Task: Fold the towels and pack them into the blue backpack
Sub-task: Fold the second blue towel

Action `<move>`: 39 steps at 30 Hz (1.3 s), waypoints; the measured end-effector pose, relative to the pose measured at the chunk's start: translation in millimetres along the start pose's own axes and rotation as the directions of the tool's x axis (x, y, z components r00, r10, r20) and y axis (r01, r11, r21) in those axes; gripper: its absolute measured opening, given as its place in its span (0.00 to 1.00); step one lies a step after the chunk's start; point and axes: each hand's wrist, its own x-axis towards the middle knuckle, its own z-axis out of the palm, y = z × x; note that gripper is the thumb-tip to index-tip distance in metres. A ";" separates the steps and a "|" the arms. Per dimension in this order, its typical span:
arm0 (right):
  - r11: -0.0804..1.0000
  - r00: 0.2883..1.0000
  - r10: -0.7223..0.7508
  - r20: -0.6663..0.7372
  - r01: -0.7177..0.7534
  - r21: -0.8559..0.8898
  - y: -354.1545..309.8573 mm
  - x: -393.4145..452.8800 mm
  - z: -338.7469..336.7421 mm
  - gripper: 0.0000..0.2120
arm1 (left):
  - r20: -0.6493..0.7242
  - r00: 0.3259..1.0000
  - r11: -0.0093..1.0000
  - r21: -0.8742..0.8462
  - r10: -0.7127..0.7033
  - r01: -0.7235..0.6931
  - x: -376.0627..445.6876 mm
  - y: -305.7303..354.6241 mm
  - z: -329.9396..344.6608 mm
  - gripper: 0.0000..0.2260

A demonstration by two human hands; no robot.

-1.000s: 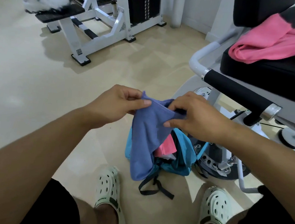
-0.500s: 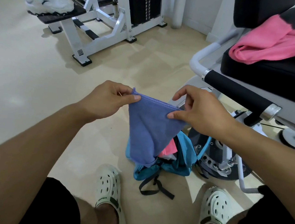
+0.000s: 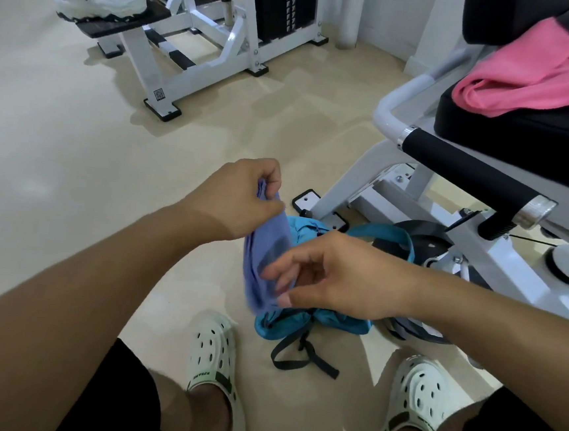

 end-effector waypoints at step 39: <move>0.970 0.721 -0.051 -0.691 0.202 0.138 26.8 25.2 -5.1 0.13 | 0.091 0.995 0.953 -0.297 -0.026 0.053 -10.6 9.4 -7.6 0.03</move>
